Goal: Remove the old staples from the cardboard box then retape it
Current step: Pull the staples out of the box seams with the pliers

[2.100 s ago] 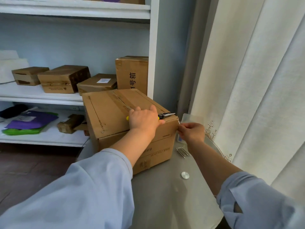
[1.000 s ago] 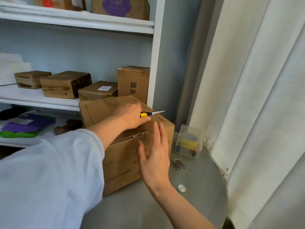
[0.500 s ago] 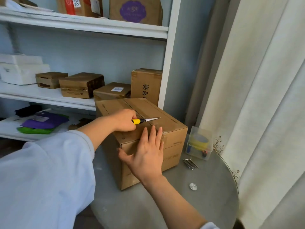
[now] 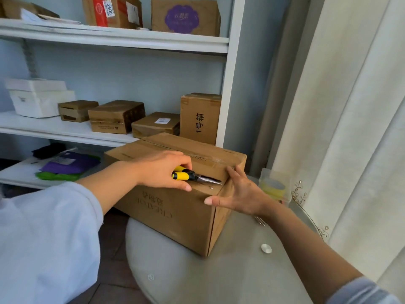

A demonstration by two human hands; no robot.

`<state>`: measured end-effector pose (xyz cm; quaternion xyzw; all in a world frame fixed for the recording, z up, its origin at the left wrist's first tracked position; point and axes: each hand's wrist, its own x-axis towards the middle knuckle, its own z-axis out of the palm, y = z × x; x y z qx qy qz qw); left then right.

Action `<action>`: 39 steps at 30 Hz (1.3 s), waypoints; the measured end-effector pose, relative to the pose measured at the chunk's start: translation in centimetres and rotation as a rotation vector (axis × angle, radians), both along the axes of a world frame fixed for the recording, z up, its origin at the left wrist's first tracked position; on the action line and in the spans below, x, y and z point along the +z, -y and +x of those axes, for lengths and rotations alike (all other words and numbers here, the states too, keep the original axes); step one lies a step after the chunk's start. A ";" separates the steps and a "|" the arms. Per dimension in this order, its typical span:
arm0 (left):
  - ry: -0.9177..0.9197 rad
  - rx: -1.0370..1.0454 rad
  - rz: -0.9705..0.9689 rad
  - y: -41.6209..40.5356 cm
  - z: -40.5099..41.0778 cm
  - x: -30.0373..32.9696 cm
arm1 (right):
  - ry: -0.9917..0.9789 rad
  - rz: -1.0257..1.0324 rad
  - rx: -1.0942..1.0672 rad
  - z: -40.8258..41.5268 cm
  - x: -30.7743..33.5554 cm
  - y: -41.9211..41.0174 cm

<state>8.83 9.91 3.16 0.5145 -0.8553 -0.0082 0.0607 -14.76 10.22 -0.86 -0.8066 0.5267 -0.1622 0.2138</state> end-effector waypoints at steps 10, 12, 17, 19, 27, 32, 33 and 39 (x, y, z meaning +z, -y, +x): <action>-0.018 -0.072 0.013 1.2 -0.5 -0.5 | -0.007 0.108 0.066 -2.1 0.2 2.3; -0.008 -0.072 0.004 1.3 -0.4 -0.8 | -0.022 0.082 0.080 -1.7 0.1 2.3; -0.025 -0.075 -0.044 1.5 -0.3 -1.6 | 0.023 0.011 0.023 -1.6 -1.0 2.4; -0.027 -0.078 -0.067 1.5 -0.4 -1.8 | 0.017 0.031 0.026 -1.8 -0.8 2.6; 0.071 -0.079 -0.116 1.2 -1.2 -1.4 | -0.010 0.019 0.071 -2.3 0.0 2.3; 0.172 -0.083 -0.162 1.5 -1.9 -0.5 | -0.039 0.047 0.082 -2.6 0.0 3.2; 0.178 -0.084 -0.170 1.6 -2.0 -0.4 | -0.038 0.052 0.083 -2.7 0.0 3.3; 0.104 -0.052 -0.139 1.3 -2.3 -1.5 | -0.007 0.077 0.087 -3.0 -0.4 3.9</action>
